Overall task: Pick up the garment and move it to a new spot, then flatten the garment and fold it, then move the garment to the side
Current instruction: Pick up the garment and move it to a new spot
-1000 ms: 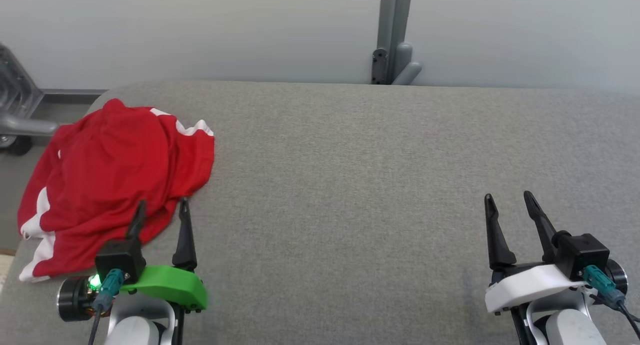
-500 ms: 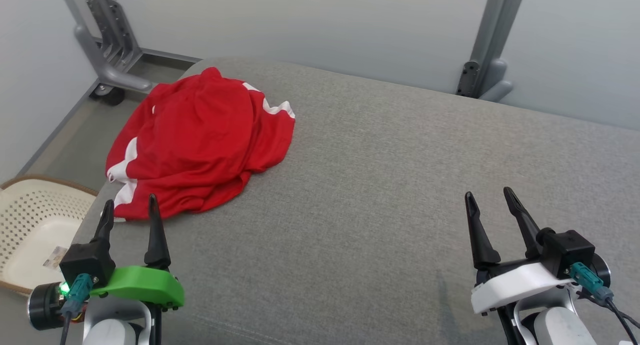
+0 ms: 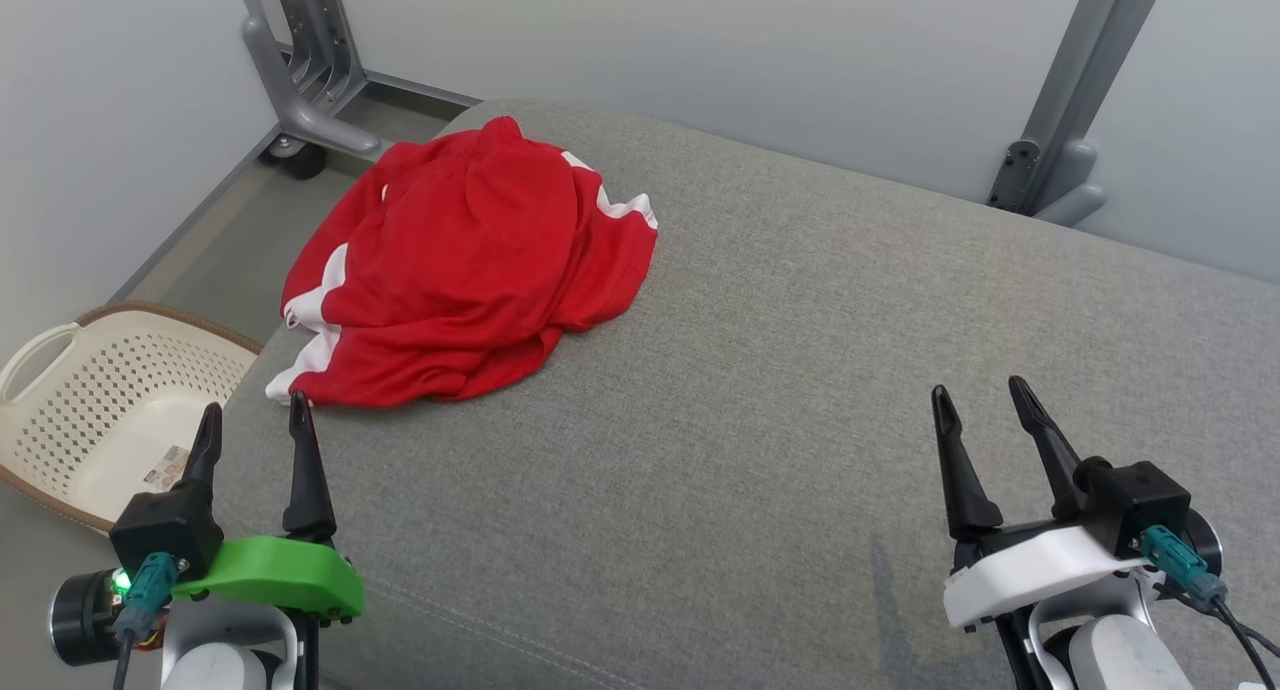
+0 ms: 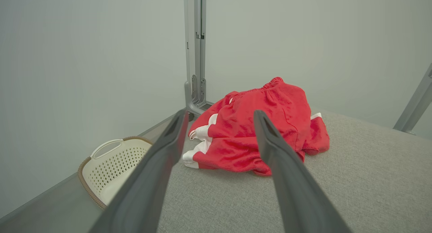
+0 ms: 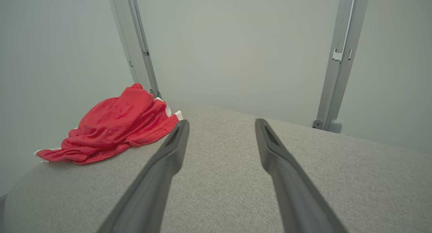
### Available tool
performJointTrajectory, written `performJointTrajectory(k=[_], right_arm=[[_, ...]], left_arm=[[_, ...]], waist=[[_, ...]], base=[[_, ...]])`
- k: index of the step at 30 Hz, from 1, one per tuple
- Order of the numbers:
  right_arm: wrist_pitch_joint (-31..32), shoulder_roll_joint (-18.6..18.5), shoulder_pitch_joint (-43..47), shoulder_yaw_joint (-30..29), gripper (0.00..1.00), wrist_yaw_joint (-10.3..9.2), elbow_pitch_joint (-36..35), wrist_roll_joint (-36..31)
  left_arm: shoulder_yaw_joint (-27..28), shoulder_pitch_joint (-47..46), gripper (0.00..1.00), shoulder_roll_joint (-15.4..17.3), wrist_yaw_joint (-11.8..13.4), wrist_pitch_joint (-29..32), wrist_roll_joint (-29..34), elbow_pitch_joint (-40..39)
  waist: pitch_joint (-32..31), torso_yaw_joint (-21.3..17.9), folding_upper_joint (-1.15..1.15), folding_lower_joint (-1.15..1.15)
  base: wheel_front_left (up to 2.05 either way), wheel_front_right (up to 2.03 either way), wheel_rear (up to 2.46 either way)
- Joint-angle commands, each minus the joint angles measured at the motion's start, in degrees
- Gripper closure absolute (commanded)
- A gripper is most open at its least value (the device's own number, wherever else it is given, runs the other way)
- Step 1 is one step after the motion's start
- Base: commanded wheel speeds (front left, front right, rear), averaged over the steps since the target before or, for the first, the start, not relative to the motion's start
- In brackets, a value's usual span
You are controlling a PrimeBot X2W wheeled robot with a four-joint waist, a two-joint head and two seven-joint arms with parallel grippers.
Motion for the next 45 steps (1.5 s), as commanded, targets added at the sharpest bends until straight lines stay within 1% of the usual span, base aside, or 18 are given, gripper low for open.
performJointTrajectory(k=[1,10,14,16,17,20,24,29,34,37,40,45], right_arm=[[-0.2,-0.2,-0.4,-0.2,0.00,0.00,0.1,0.1],[0.2,-0.2,-0.7,-0.3,0.00,0.00,-0.4,-0.3],[0.6,-0.2,-1.3,-0.2,0.00,0.00,-1.1,-0.8],[1.2,-0.2,-2.2,-0.2,0.00,0.00,-2.1,-1.3],[1.2,-0.2,-2.2,-0.2,0.00,0.00,-2.1,-1.3],[2.1,-0.7,-3.6,0.0,0.00,0.00,-3.4,-1.7],[3.1,-1.6,-5.3,0.4,0.00,0.00,-5.2,-2.1],[4.1,-2.9,-7.7,1.2,0.00,0.00,-6.9,-2.1],[4.4,-3.4,-8.9,1.1,0.00,0.00,-7.9,-1.9],[4.4,-3.6,-9.3,0.8,0.00,0.00,-8.2,-1.8],[4.5,-3.8,-9.6,0.7,0.00,-0.01,-8.5,-1.7],[4.4,-4.0,-9.7,0.4,0.00,-0.01,-8.7,-1.7]], left_arm=[[0.0,0.1,0.00,0.3,0.2,0.0,-0.4,0.0],[-0.3,-0.6,0.00,0.2,0.2,-0.7,-1.0,0.0],[-0.2,-1.7,0.00,-0.3,-0.5,-0.9,-1.6,-0.8],[-0.5,-3.9,0.00,-0.6,-1.0,-0.9,-2.2,-1.5],[-0.5,-3.9,0.00,-0.6,-1.0,-0.9,-2.2,-1.5],[-0.5,-7.0,0.00,-0.7,-1.7,-0.8,-2.9,-1.8],[-0.8,-12.6,0.00,-0.6,-3.8,0.0,-4.4,0.3],[-0.8,-19.3,0.00,-0.5,-7.1,1.6,-7.1,8.2],[-0.7,-24.4,0.00,0.1,-10.3,4.5,-9.8,20.0],[-0.3,-27.2,0.00,0.5,-11.1,6.6,-11.3,27.1],[0.4,-29.3,0.00,1.1,-11.3,7.9,-12.3,33.5],[1.2,-32.4,0.00,2.1,-11.6,6.3,-12.9,40.7]], waist=[[0.0,0.0,0.00,0.00],[0.8,0.0,0.00,0.00],[2.0,-0.4,0.00,0.00],[4.1,-1.2,0.00,0.00],[4.1,-1.2,0.00,0.00],[7.0,-2.9,0.00,0.00],[11.3,-5.5,0.00,0.00],[16.1,-9.5,0.00,0.00],[19.2,-12.5,0.00,0.00],[20.5,-13.9,0.00,0.00],[21.6,-14.8,0.00,0.00],[22.4,-15.4,0.00,0.00]], base=[[0.00,0.00,0.00],[0.00,0.00,0.00],[0.00,0.00,0.00],[0.00,0.00,0.00],[0.00,0.00,0.00],[0.00,0.00,0.00],[0.00,0.00,0.00],[0.00,0.00,0.00],[0.00,0.00,0.00],[0.00,0.00,0.00],[0.00,0.00,0.00],[0.00,0.00,0.00]])
